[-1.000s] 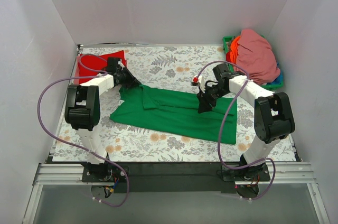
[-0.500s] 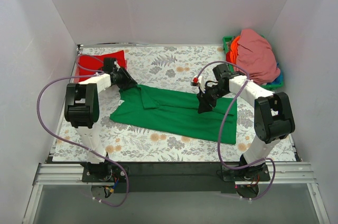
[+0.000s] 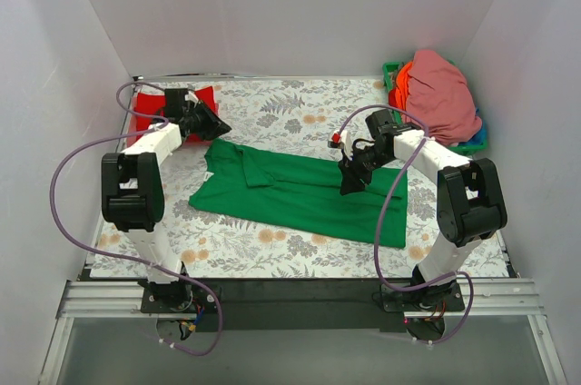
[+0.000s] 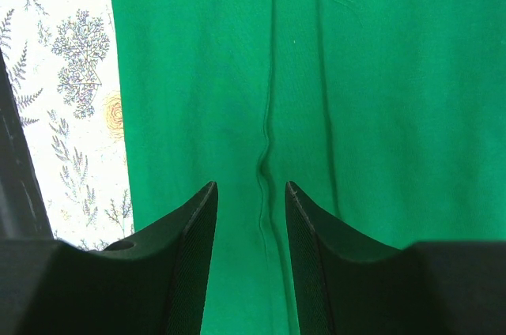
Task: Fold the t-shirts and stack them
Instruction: Fold the tshirt
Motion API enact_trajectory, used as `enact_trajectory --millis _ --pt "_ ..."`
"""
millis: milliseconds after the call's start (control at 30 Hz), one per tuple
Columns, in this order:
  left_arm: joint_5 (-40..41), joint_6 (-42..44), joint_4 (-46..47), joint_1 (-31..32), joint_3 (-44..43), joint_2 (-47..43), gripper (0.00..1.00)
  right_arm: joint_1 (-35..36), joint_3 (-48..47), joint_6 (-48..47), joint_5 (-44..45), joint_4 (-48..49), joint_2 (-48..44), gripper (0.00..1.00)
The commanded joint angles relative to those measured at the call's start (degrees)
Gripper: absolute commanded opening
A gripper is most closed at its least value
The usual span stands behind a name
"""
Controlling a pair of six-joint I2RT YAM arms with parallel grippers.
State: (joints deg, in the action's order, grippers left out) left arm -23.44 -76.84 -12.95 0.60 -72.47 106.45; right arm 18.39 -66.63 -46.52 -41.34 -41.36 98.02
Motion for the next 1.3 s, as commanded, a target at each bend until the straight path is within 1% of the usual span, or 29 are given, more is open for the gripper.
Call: enact_trajectory --millis 0,67,200,367,433,600,767,1000,1033,1067,1100,1200,1267 --pt "-6.0 0.73 2.14 2.64 -0.13 -3.28 0.07 -0.11 0.19 -0.24 -1.2 0.67 -0.63 0.46" --pt "-6.27 0.37 2.05 3.88 -0.57 -2.22 0.0 -0.11 0.18 -0.24 -1.11 0.58 -0.55 0.46" --pt "-5.47 -0.59 1.96 6.07 -1.01 0.85 0.0 -0.11 0.27 -0.24 -0.93 0.58 -0.63 0.46" --pt "-3.55 -0.77 1.79 6.78 -1.89 4.02 0.0 -0.11 0.27 -0.24 -0.76 0.58 -0.28 0.46" --pt "-1.45 -0.16 0.48 6.78 -1.98 4.37 0.0 -0.11 0.19 -0.24 -0.76 0.58 -0.28 0.46" --pt "2.34 1.86 -1.64 6.78 0.13 4.03 0.0 -0.11 0.27 -0.24 -0.76 0.5 -0.2 0.46" --pt "7.08 1.78 -2.17 6.69 3.03 2.09 0.0 -0.11 0.27 -0.24 -0.67 0.58 -0.28 0.46" --pt "12.54 2.22 -4.98 6.61 4.61 -0.28 0.0 -0.11 0.27 -0.32 -0.49 0.5 -0.46 0.46" --pt "12.63 2.48 -4.98 6.52 4.53 -0.89 0.03 -0.2 0.19 -0.32 -0.49 0.58 -0.37 0.46" --pt "12.89 2.92 -4.98 6.43 4.27 -1.07 0.13 -0.11 0.27 -0.32 -0.49 0.58 -0.37 0.46" --pt "13.07 3.18 -5.07 6.34 3.65 -1.42 0.18 -0.11 0.27 -0.32 -0.49 0.58 -0.2 0.46" --pt "13.07 4.24 -5.33 6.08 1.2 -2.39 0.28 -0.11 0.36 -0.32 -0.41 0.41 -0.2 0.46" --pt "12.46 4.68 -5.85 5.9 -0.12 -3.18 0.29 -0.2 0.27 -0.32 -0.41 0.5 -0.2 0.46"
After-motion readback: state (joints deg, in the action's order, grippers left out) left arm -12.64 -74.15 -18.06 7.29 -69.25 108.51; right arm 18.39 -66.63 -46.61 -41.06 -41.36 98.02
